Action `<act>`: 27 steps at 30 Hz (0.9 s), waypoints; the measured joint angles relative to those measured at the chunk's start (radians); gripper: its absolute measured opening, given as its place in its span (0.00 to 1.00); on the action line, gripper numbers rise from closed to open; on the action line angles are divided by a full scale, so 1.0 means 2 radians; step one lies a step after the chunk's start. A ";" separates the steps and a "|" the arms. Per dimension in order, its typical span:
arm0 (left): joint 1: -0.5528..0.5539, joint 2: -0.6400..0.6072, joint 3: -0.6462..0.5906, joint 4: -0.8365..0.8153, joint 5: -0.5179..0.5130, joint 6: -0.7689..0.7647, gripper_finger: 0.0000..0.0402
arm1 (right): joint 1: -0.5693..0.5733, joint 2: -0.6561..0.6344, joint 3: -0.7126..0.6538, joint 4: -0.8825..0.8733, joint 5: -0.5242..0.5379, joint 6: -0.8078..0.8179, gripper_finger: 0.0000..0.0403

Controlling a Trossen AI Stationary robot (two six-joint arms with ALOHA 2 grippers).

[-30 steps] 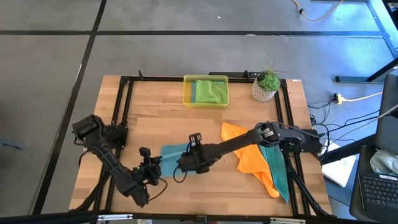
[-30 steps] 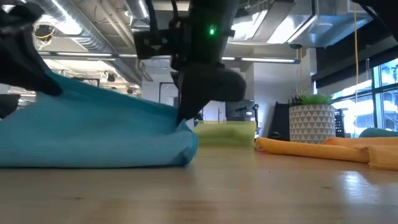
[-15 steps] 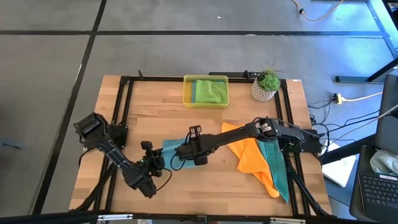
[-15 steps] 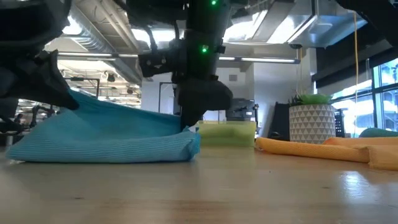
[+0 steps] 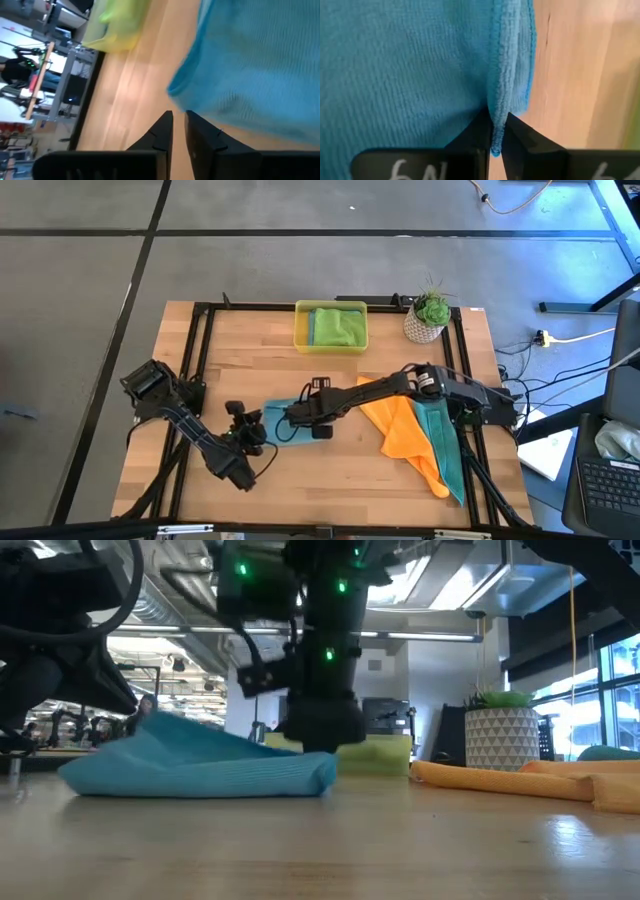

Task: Fold microfiber towels
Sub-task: Fold the left blue cloth

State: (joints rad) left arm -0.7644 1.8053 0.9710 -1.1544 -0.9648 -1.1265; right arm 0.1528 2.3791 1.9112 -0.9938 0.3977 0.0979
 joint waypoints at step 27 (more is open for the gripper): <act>-0.082 0.000 0.000 0.219 -0.028 0.041 0.11 | -0.012 -0.069 -0.013 -0.003 0.088 0.019 0.36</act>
State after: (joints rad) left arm -0.9292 1.8057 0.9707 -0.7174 -1.0210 -1.0454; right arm 0.1284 2.2414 1.8858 -0.9998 0.5735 0.1359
